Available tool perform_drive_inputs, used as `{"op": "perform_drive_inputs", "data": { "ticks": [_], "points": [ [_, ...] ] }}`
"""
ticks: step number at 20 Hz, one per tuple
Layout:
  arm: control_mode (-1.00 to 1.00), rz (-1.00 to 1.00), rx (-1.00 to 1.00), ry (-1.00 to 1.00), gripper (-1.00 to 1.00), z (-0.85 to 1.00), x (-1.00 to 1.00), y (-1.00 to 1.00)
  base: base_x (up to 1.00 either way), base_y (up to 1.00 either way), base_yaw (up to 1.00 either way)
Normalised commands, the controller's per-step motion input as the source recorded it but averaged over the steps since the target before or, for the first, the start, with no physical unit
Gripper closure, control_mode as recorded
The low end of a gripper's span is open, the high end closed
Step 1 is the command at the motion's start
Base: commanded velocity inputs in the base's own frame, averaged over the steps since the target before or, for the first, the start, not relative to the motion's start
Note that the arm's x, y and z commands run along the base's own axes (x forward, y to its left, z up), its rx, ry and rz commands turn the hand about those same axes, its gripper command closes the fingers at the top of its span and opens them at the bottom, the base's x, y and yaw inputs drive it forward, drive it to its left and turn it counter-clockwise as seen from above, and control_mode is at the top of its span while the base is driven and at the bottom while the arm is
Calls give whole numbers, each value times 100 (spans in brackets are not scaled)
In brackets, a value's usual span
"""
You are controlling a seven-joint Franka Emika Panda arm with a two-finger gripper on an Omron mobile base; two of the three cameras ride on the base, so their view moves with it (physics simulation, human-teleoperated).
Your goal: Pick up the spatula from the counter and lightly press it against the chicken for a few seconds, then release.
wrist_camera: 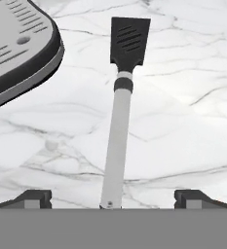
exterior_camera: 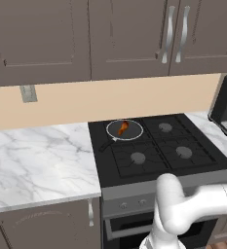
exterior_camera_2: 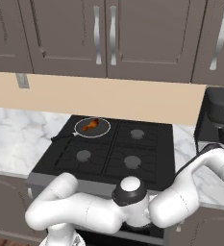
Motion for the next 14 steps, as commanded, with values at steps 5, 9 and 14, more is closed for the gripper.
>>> {"op": "perform_drive_inputs", "data": {
  "ticks": [5,9,14],
  "points": [
    [-100,0,0,0,-100,-7,7,-16,0,0,0],
    [-100,0,0,0,-100,0,3,-19,0,0,0],
    [-100,0,0,0,-100,-6,5,-16,0,0,0]
  ]
}}
